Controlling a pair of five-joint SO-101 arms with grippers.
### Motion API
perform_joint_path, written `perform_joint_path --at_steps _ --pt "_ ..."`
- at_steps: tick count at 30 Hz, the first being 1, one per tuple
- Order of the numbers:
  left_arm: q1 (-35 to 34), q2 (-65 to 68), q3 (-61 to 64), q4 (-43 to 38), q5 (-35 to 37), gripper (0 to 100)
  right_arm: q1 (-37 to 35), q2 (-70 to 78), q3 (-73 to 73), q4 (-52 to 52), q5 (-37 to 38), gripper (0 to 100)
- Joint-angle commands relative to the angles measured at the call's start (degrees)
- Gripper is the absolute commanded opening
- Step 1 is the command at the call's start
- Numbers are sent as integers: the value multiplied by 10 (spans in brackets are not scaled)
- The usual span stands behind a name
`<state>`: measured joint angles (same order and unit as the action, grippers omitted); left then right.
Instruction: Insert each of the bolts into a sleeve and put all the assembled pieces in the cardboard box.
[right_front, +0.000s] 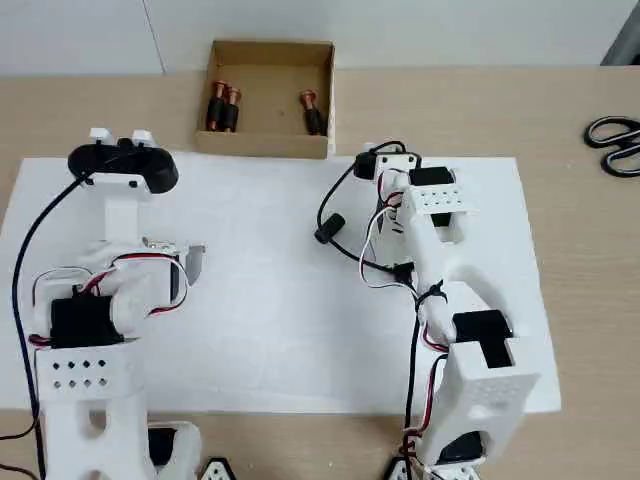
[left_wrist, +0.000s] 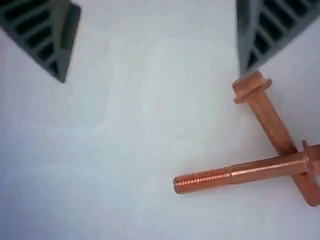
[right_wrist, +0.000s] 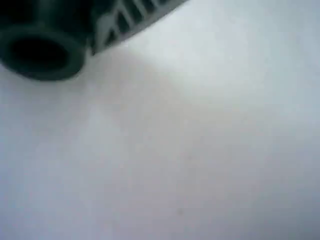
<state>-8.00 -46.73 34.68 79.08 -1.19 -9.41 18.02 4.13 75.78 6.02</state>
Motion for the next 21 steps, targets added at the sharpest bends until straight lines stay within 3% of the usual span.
perform_joint_path --at_steps 1,21 --pt "-1 -11 -2 -11 -5 209 4 2 -17 10 5 116" --pt "-1 -11 -1 -11 -5 209 3 5 -14 10 5 162"
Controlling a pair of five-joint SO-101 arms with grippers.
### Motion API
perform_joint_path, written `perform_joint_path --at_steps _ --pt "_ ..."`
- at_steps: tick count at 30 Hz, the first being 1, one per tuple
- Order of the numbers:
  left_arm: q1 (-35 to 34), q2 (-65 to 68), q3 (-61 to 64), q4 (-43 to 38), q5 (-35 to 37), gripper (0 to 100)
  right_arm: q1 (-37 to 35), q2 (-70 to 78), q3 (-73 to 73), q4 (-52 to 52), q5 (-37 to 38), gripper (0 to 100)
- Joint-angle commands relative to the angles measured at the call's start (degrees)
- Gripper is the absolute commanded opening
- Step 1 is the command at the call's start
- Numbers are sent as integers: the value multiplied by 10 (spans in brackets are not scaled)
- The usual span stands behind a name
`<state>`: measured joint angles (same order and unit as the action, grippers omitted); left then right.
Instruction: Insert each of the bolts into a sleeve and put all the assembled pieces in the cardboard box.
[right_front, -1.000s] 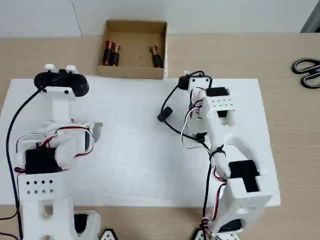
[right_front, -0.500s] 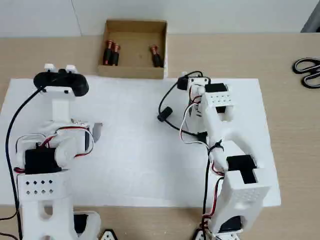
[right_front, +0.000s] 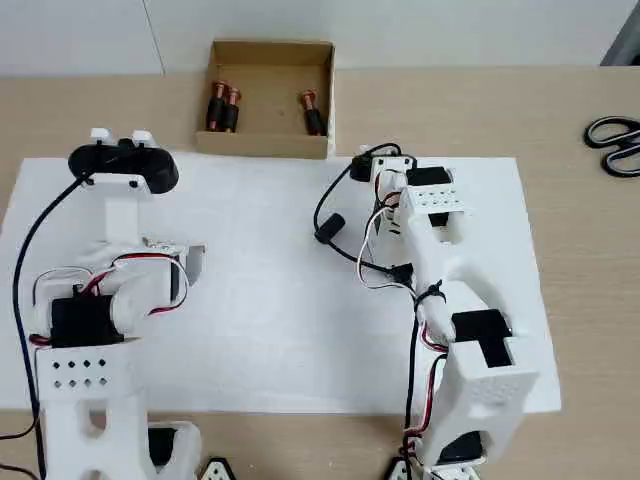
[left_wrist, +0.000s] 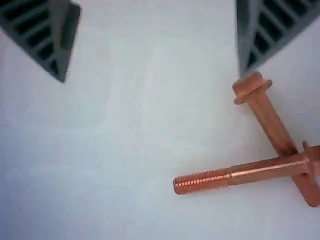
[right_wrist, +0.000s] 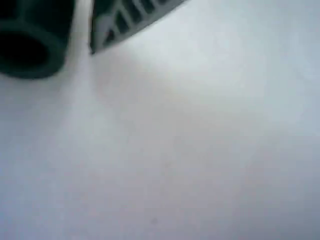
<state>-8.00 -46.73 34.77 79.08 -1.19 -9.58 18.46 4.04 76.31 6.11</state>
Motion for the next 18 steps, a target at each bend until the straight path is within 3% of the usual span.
perform_joint_path --at_steps 1,10,18 --pt "-1 -11 -2 -11 -5 209 4 0 -13 5 4 162" --pt "-1 -11 -2 -11 -5 209 4 1 2 5 4 157" --pt "2 -7 -2 -11 -4 210 4 -3 28 -1 16 14"
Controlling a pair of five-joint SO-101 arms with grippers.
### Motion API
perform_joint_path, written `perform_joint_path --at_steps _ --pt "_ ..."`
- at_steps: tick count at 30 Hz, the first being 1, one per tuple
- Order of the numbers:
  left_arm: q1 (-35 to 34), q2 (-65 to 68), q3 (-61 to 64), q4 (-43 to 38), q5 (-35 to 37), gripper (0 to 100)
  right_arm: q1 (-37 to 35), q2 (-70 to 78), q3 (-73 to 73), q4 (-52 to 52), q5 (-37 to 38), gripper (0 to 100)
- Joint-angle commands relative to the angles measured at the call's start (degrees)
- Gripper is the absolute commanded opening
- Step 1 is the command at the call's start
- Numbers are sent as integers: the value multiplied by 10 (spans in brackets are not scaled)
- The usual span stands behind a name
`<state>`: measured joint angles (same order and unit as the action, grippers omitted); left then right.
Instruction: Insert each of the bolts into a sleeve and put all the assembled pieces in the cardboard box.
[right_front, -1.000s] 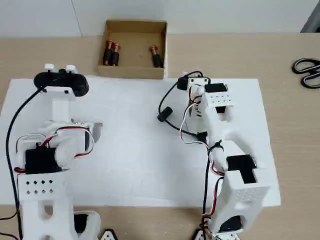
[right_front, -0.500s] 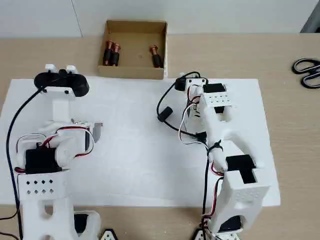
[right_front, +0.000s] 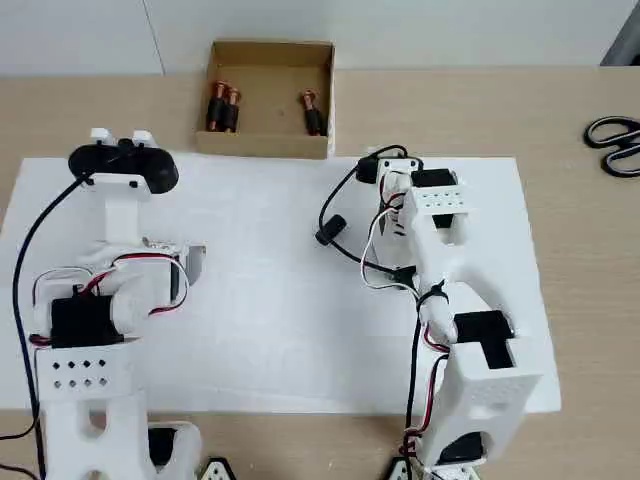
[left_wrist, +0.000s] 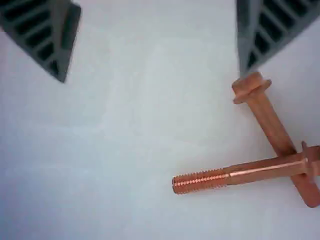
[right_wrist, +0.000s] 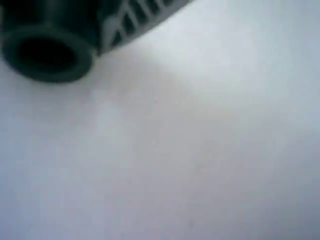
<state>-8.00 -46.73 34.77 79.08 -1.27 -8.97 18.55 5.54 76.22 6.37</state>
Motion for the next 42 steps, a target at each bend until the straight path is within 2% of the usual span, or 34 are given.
perform_joint_path --at_steps 1,8,13,22,24,28,34,42 --pt "2 -7 -2 -11 -2 210 -2 -6 11 0 14 5" --pt "-1 12 -44 32 0 210 0 -7 -55 56 11 5" --pt "-1 137 -141 71 5 207 -1 -7 -84 76 12 6" --pt "-2 422 -318 84 194 207 0 -6 -82 80 13 6" --pt "-2 459 -327 80 212 207 0 -6 -82 80 13 6" --pt "-3 506 -329 61 225 183 0 -6 -82 80 13 6" --pt "-35 554 -335 22 310 69 0 -6 -82 80 13 6" --pt "-29 602 -336 1 405 62 0 -6 -82 78 13 6"
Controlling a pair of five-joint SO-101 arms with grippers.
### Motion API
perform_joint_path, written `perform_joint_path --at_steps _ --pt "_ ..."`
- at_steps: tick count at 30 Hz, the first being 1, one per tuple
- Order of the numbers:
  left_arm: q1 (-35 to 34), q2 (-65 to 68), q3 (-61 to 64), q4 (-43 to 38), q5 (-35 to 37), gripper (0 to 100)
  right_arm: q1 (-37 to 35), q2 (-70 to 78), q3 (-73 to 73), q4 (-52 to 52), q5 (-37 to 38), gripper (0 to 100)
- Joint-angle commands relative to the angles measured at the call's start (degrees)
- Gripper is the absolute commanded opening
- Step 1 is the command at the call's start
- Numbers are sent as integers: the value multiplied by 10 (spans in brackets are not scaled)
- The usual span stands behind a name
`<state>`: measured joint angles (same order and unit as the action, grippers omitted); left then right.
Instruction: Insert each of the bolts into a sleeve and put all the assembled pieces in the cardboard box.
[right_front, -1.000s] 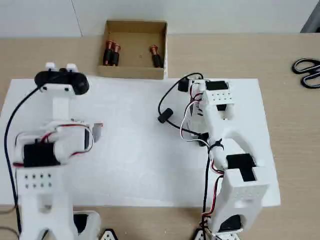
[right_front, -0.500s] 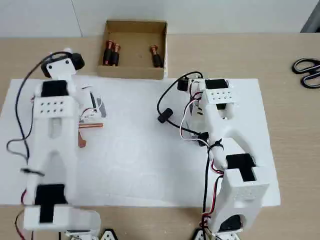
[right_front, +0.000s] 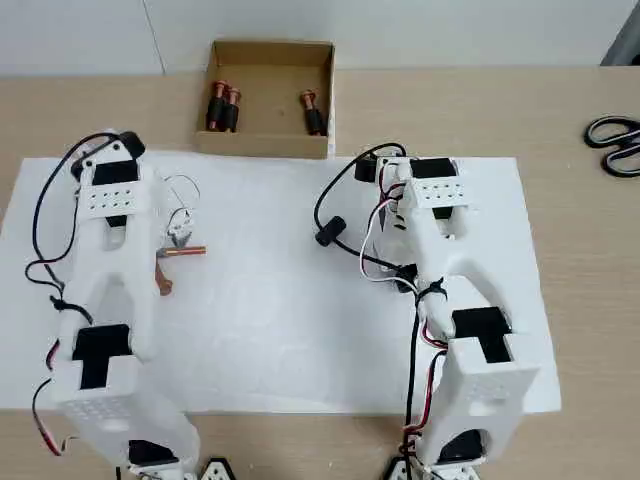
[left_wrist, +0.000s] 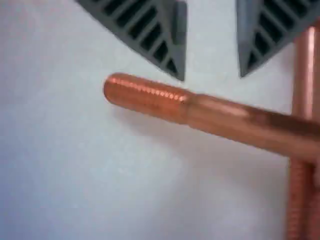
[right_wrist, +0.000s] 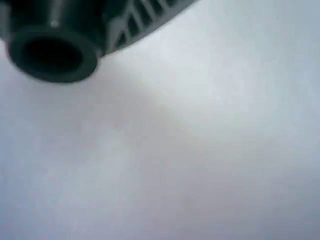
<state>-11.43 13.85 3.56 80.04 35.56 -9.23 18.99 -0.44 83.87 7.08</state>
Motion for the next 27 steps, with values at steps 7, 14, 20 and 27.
perform_joint_path --at_steps 7,14,20,27 --pt "4 -4 -24 -8 132 62 3 -10 -22 0 6 6" --pt "3 2 -23 -8 160 146 3 -9 -22 -1 6 6" --pt "-2 2 -21 -9 169 240 3 -9 -22 -1 6 6" --pt "-2 29 -21 -11 169 240 3 -7 -22 -1 6 6"
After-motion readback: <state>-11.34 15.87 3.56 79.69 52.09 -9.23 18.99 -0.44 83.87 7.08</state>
